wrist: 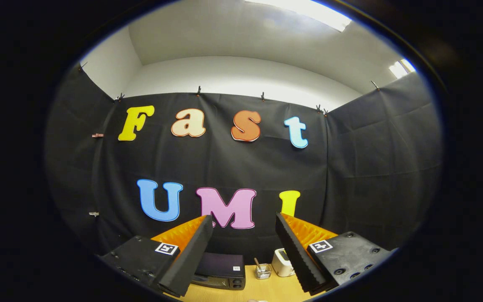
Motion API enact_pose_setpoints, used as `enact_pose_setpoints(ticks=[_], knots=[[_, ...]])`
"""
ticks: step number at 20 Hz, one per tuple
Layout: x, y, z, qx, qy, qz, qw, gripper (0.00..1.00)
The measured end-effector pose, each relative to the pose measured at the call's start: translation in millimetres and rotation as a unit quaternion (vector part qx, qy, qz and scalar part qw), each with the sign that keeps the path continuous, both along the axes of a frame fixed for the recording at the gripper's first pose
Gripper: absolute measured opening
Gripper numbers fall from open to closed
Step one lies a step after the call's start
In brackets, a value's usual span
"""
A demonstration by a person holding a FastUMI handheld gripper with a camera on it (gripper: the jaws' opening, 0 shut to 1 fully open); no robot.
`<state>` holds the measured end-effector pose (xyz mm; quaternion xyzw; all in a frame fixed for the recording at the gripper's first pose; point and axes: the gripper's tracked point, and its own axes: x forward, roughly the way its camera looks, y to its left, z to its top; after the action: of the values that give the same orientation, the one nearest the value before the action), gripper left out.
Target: Open the toaster oven, put the food inside, and close the toaster oven door.
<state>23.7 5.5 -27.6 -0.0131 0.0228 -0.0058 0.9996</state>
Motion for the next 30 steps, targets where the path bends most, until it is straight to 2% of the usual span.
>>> enact_pose_setpoints(ticks=[6, 11, 13, 18, 24, 30], knots=[[40.1, 48.6, -29.4, 0.014, 0.008, 0.045, 0.999, 0.97], [84.4, 89.3, -77.7, 0.047, 0.021, 0.086, 0.995, 0.97], [101.2, 101.4, -114.3, 0.055, 0.038, 0.094, 0.993, 0.97], [117.3, 133.3, -243.8, 0.057, 0.135, 0.106, 0.984, 0.98], [103.0, 147.2, -353.3, 0.069, 0.207, 0.084, 0.972, 0.98], [95.9, 139.5, -418.2, 0.074, 0.248, 0.05, 0.965, 0.97]])
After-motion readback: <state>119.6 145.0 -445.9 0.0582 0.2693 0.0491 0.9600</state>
